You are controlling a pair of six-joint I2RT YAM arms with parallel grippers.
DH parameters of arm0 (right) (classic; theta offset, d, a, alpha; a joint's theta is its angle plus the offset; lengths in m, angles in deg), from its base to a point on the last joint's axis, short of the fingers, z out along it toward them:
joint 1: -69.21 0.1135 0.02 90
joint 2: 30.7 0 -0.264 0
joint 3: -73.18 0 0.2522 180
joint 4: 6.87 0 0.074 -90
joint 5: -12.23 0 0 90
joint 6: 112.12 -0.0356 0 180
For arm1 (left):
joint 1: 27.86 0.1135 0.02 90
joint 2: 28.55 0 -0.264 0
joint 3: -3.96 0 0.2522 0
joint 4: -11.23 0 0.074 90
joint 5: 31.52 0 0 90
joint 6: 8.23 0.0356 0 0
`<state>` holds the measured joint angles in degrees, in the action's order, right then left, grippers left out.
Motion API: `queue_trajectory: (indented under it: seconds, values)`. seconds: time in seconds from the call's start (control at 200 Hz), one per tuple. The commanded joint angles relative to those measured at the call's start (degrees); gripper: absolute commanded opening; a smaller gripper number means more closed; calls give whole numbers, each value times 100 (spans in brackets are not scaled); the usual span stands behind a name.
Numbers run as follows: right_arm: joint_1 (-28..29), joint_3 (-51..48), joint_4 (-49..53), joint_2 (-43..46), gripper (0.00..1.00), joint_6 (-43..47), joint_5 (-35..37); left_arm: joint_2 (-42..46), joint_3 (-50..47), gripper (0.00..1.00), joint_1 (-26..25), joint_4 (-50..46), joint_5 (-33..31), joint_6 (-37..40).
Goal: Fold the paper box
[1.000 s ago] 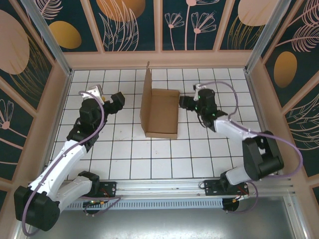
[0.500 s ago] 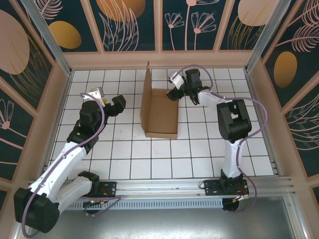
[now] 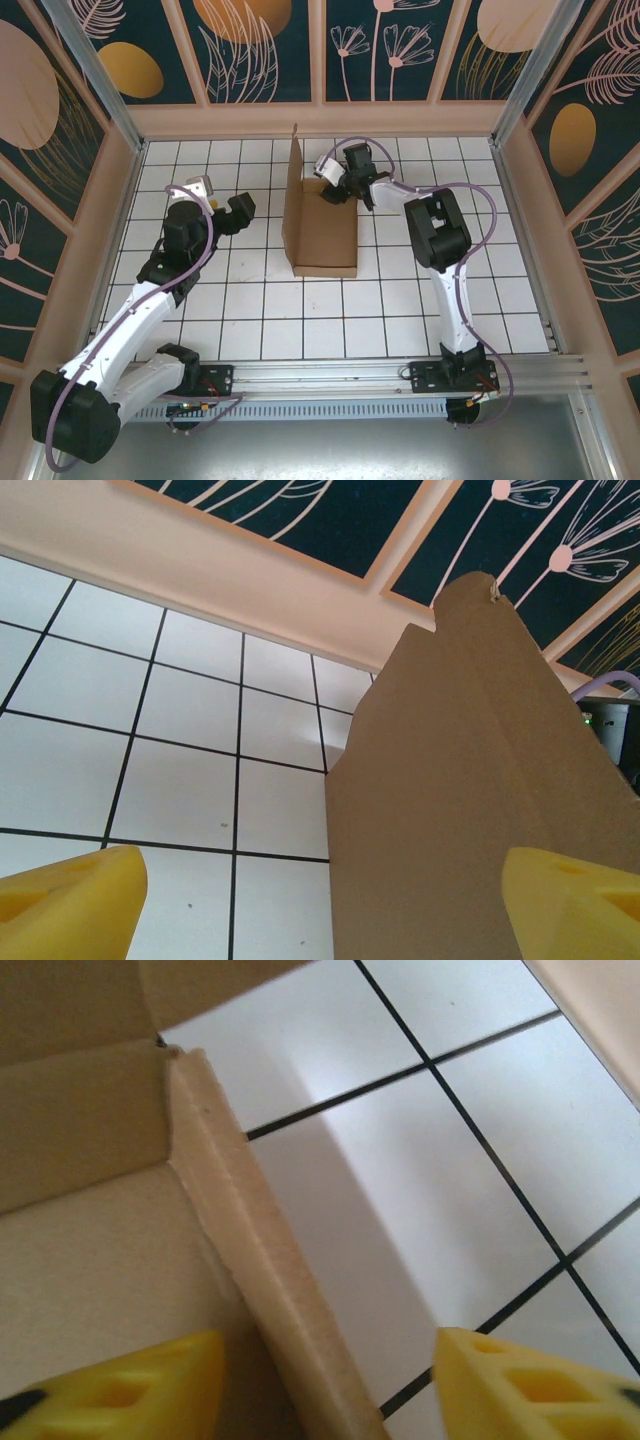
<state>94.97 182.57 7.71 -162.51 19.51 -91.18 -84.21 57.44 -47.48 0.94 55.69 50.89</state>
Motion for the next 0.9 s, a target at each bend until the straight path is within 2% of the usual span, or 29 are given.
queue_trajectory:
  seconds: [0.0, 0.11, 0.26, 0.33, 0.385, 0.52, 0.646, 0.716, 0.896]
  values:
    - [44, 24, 295, -48, 45, -111, 496, 26, -96, 91, 7, 156, 65, 34]
    - [52, -306, 345, 221, 34, -405, 852, 93, -102, 91, 9, 146, -6, 22]
    - [83, -961, 451, 734, 28, -938, 1293, 234, -132, 91, 4, 124, -133, -24]
    - [99, -1324, 521, 1010, 29, -1312, 1402, 288, -121, 91, 3, 49, -298, -67]
    - [154, -1541, 618, 1194, 29, -1747, 1758, 317, -95, 91, 2, -25, -450, -92]
    - [446, -1901, 1284, 1540, 33, -2577, 2149, 403, -20, 91, 9, -277, -994, -142]
    - [527, -2525, 1562, 2085, 33, -3136, 1794, 411, 72, 91, 1, -424, -1262, -55]
    - [508, -2794, 1631, 2467, 35, -3413, 1245, 462, 64, 91, 3, -443, -1301, -1]
    - [348, -2516, 2079, 2587, 48, -3752, 563, 616, -69, 92, 8, -393, -1489, 74]
